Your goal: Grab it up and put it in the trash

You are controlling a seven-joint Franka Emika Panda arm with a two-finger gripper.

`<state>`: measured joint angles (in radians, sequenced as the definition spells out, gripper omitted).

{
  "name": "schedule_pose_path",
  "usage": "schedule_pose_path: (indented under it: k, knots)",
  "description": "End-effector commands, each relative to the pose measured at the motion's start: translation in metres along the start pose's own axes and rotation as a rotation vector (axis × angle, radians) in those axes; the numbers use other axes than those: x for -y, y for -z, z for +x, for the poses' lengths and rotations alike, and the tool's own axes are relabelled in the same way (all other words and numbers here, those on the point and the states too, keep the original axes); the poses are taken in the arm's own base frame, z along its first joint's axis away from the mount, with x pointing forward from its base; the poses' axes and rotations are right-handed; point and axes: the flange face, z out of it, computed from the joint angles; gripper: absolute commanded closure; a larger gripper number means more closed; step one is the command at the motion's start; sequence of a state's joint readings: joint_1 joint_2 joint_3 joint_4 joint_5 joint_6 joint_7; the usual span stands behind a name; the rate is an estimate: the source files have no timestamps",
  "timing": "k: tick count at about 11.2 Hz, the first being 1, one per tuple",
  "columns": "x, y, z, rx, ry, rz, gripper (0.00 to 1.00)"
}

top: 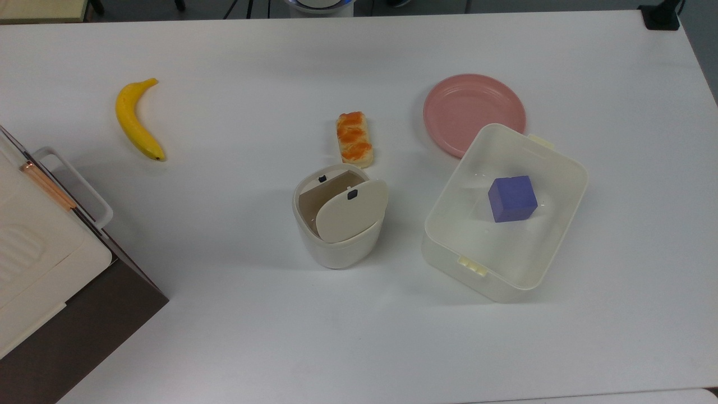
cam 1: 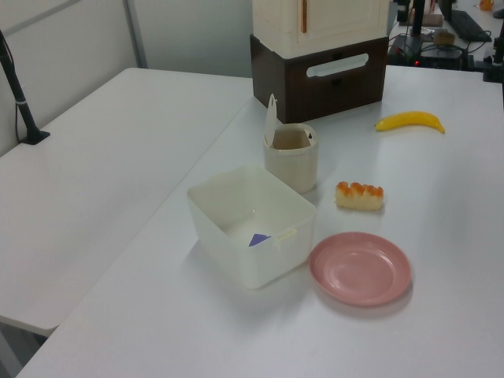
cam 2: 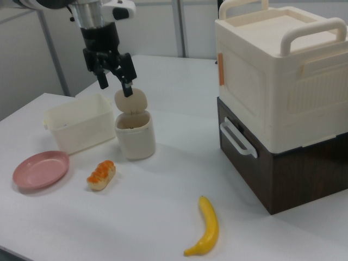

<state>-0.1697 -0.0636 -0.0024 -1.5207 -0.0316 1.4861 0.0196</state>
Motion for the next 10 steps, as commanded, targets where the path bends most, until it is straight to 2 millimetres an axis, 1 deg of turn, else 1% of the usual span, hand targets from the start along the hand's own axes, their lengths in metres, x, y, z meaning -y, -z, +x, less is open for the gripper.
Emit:
schedule_pose_path:
  k: [1,3,4,7,8,9,10]
  knots:
    - [-0.007,-0.025,0.005,-0.041,0.016,0.036,0.00]
    - [-0.005,-0.046,0.010,-0.049,0.018,0.038,0.00]
    - [-0.003,-0.048,0.012,-0.055,0.020,0.038,0.00]
    - [-0.001,-0.045,0.012,-0.055,0.023,0.038,0.00]
    - [0.001,-0.048,0.013,-0.050,0.023,0.036,0.00]
    - [0.002,-0.052,0.015,-0.048,0.040,0.034,0.00]
    - [0.001,-0.051,0.016,-0.052,0.110,0.032,0.00]
